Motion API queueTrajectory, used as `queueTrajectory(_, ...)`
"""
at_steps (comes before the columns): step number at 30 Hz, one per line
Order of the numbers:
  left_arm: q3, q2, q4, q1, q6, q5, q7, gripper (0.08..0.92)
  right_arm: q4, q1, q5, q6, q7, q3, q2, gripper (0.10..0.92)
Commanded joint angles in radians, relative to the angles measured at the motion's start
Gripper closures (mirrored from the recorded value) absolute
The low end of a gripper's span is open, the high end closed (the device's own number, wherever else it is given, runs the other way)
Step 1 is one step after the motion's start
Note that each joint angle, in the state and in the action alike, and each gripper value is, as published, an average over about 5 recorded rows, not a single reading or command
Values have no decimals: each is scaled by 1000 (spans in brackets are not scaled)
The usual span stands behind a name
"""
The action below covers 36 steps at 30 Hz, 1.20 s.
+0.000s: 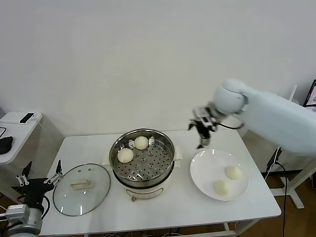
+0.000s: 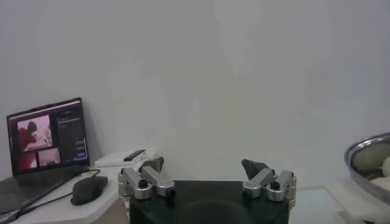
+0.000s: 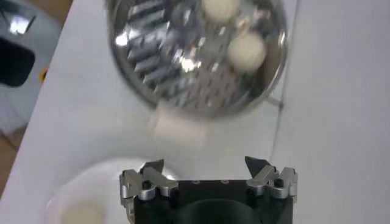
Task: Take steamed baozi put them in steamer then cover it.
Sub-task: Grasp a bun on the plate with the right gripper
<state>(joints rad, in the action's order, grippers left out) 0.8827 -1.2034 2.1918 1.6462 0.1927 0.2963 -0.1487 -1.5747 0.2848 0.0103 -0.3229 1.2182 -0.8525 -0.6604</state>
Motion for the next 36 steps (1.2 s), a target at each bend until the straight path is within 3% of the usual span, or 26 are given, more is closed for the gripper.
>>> queueTrajectory(1, -8, 14, -28, -2, -27, 64, -2, 177, -96, -309, 149, 77, 29, 218, 237, 203)
queueTrajectory(9, -34, 8, -36, 5, -32, 55, 10, 177, -101, -479, 209, 94, -32, 284, 263, 203)
queueTrajectory(36, -30, -12, -57, 26, -27, 3, 18, 177, 85, -568, 249, 45, -75, 271, 44, 203)
